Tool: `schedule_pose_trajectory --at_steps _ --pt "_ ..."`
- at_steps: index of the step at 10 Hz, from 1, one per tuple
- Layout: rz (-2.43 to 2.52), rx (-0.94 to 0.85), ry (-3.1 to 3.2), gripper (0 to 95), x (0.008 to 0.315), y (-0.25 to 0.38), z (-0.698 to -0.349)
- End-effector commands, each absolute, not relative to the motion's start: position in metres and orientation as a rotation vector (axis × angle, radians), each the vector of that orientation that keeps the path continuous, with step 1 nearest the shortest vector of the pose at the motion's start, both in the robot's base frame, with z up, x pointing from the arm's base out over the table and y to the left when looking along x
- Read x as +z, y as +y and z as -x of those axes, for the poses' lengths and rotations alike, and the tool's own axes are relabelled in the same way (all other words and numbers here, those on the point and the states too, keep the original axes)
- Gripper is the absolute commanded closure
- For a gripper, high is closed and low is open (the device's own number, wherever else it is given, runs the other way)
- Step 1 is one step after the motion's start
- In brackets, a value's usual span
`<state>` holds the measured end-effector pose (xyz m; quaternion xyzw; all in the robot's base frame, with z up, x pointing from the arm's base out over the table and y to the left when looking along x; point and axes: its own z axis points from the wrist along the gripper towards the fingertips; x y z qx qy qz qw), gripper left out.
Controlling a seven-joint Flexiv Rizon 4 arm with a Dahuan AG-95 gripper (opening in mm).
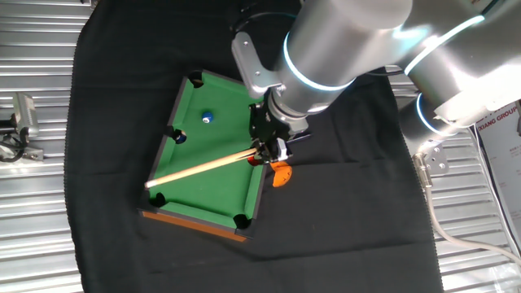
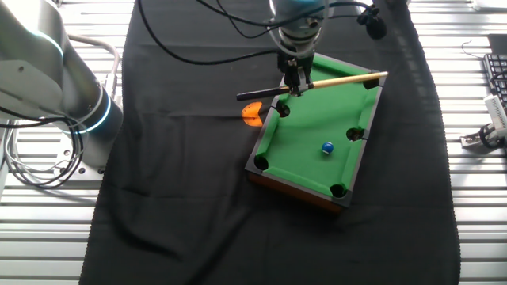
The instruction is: Hit the pool ball
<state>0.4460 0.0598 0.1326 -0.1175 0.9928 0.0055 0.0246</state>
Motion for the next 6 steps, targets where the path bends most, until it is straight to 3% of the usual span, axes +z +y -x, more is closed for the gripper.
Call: schedule_pose_trajectory --at_steps 1,6 --pt "0.372 0.019 3.075 95.0 0.1342 0.0595 -0.4438" --pt "0.37 -0.009 3.159 95.0 0.1342 0.0595 -0.4438"
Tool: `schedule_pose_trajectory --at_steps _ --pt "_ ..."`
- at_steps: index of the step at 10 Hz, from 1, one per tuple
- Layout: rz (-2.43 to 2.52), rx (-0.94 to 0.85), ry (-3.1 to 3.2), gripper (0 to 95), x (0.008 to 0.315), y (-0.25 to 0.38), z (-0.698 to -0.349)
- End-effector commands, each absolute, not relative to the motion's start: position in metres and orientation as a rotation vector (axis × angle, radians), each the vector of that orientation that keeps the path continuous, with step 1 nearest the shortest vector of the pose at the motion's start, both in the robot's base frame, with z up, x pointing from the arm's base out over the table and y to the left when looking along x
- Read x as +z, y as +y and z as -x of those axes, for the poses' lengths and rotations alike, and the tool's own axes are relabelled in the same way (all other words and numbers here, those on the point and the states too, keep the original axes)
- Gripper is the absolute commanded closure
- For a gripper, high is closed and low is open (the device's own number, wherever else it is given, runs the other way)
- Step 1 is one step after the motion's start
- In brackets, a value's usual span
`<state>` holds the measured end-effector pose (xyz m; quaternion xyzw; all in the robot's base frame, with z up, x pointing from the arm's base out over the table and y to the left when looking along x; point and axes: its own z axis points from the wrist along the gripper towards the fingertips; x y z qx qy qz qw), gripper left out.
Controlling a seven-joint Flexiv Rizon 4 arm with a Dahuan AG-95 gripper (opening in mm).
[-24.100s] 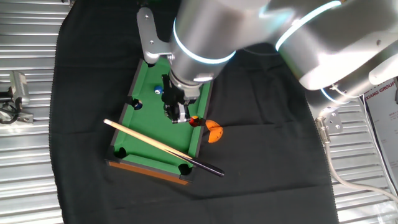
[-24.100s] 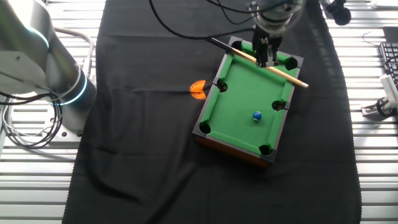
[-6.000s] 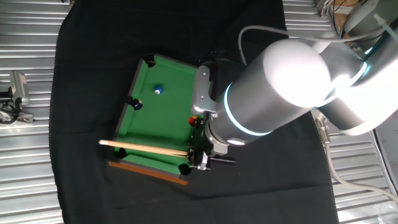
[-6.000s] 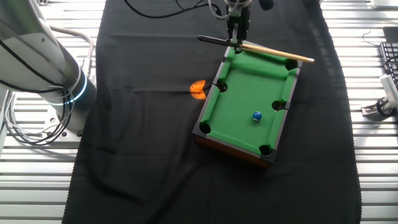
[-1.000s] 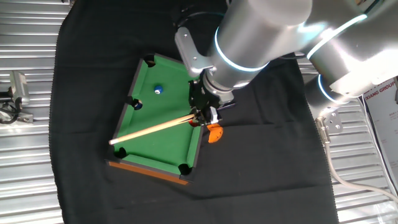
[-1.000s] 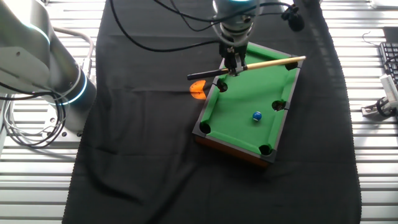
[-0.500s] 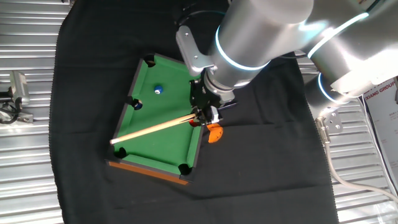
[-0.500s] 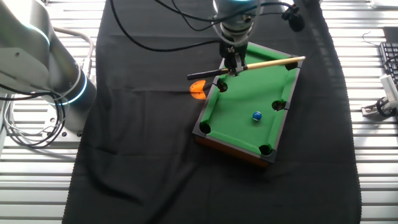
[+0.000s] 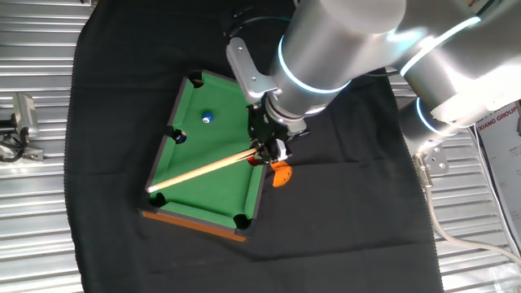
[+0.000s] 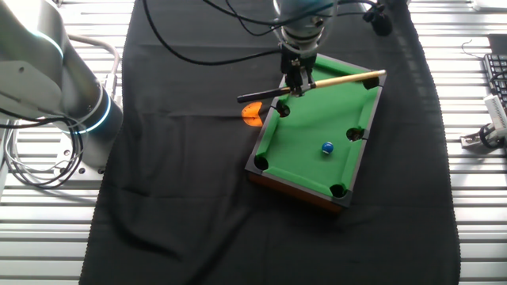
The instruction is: Hit the pool ball
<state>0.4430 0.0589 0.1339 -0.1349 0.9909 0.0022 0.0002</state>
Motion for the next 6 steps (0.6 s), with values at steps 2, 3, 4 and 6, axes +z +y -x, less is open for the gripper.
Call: schedule_pose_trajectory --at_steps 2,3,4,6 --pt "0.283 -0.01 3.171 95.0 0.1342 0.0595 -0.4438" --pt "0.23 -0.02 3.175 95.0 0.1342 0.0595 -0.4438" --pt "0.176 -0.038 3.17 95.0 0.1342 0.0595 -0.4438" --pt "0.157 -0.042 3.154 95.0 0.1342 0.0595 -0.4438"
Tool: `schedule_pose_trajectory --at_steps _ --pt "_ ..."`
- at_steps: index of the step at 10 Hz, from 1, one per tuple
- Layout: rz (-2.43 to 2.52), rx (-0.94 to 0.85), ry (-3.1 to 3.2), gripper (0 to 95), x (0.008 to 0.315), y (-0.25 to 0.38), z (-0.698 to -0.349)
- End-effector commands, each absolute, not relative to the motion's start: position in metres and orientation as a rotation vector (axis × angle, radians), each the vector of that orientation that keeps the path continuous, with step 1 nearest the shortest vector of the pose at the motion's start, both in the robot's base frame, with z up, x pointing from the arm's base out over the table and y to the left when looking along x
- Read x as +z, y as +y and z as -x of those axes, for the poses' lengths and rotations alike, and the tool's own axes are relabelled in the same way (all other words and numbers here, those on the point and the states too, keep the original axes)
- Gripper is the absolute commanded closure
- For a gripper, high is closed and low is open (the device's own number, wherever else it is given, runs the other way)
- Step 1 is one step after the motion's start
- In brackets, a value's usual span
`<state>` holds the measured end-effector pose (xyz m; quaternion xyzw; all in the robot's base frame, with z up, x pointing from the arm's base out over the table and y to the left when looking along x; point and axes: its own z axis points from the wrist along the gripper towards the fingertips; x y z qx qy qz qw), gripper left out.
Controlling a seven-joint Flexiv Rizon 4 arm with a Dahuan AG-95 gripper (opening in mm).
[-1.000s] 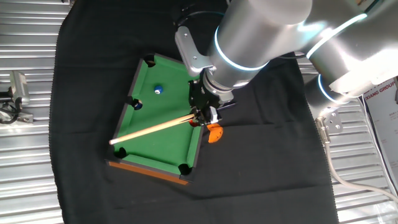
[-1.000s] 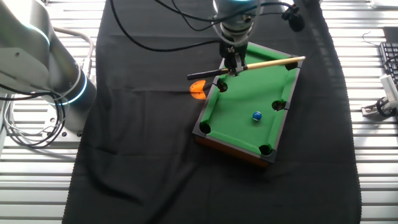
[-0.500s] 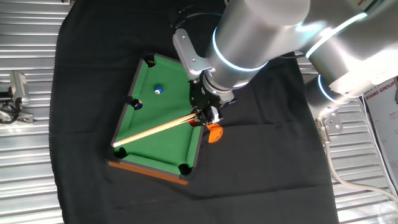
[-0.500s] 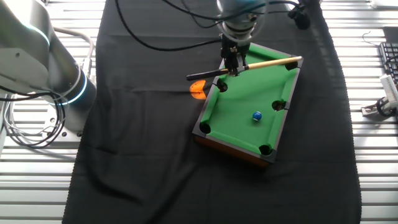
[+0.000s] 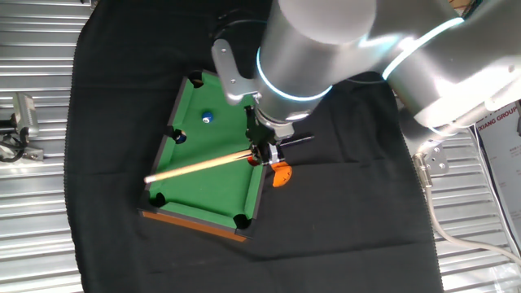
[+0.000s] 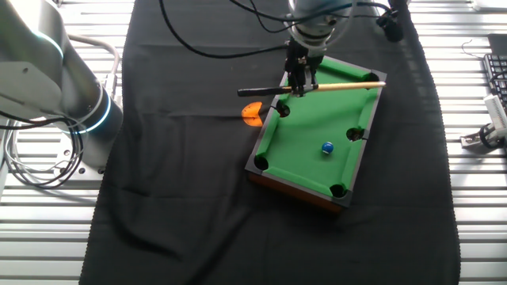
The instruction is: Hit the pool ball
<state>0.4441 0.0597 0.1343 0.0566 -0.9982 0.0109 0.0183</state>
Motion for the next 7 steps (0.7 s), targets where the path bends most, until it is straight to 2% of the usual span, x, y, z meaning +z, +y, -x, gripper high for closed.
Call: schedule_pose_trajectory --at_steps 1,7 --pt "-0.152 0.035 -3.123 95.0 0.1342 0.0595 -0.4438" --pt "-0.116 0.065 -3.21 95.0 0.1342 0.0595 -0.4438"
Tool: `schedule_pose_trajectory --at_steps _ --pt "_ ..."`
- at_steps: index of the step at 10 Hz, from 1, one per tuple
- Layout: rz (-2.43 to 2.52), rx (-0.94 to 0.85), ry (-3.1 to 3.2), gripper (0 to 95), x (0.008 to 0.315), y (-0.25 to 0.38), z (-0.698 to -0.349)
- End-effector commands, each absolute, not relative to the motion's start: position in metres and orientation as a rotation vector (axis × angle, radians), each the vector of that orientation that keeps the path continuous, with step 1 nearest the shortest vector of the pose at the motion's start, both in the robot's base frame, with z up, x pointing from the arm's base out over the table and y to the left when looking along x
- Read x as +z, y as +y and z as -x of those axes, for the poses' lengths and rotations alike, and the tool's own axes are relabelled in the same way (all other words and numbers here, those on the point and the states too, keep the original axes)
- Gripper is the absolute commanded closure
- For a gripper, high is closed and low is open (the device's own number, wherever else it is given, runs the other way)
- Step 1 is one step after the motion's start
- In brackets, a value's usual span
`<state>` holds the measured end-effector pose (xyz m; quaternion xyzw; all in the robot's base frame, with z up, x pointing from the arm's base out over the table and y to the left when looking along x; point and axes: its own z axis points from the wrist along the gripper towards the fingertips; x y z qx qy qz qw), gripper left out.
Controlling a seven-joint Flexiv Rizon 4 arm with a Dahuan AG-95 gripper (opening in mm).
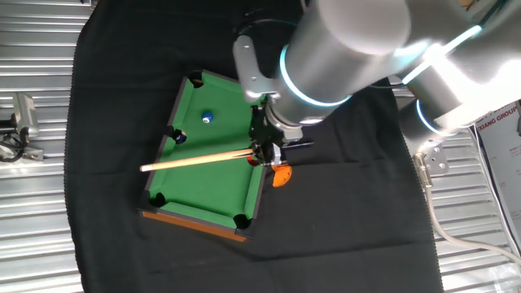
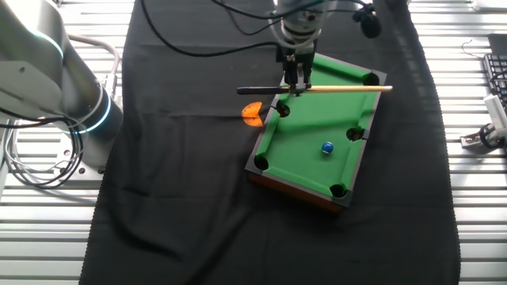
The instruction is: Hit the pool ball
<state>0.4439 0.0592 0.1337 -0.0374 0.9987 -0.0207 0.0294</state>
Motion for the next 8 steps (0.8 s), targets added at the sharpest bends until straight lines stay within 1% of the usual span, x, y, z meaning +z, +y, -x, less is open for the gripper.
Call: schedule_pose_trajectory --at_steps 1,8 --pt "0.114 -0.062 3.061 95.0 0.1342 0.0595 -0.4438" --pt "0.108 -0.058 3.045 95.0 0.1342 0.0595 -0.4438"
